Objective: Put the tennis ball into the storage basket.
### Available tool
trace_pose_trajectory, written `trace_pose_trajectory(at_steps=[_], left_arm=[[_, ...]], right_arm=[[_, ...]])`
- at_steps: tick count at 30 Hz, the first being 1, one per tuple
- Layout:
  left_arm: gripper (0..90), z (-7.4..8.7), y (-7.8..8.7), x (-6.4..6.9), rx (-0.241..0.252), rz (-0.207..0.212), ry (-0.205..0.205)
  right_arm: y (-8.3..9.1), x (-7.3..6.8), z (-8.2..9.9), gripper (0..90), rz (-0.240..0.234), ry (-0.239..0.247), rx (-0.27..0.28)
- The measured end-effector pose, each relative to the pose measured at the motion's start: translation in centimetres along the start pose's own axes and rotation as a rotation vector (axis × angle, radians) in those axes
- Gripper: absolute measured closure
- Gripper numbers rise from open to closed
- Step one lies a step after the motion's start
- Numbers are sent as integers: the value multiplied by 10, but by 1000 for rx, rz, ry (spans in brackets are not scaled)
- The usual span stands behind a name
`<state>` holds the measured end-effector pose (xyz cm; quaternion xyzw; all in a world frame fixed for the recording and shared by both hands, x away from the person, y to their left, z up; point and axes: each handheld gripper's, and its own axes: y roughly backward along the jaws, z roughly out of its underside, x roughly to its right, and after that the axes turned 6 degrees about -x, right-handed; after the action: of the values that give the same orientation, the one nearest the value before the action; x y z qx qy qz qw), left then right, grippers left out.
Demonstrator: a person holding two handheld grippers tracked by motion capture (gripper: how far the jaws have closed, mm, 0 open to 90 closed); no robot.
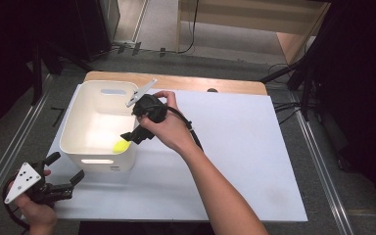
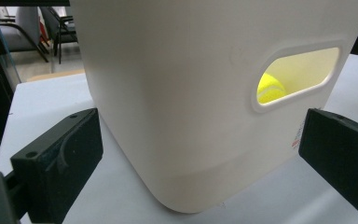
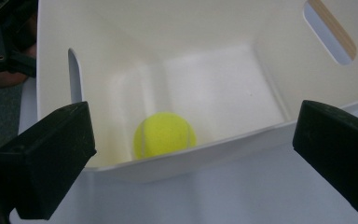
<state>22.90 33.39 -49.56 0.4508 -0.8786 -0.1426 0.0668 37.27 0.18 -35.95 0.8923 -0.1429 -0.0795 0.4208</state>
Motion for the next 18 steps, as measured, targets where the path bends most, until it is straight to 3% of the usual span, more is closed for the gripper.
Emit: trace_pose_trajectory(at_steps=[18], left_arm=[[0,0,0,0,-3,0,-5]], right_arm=[[25,6,50,0,62,-84,58]])
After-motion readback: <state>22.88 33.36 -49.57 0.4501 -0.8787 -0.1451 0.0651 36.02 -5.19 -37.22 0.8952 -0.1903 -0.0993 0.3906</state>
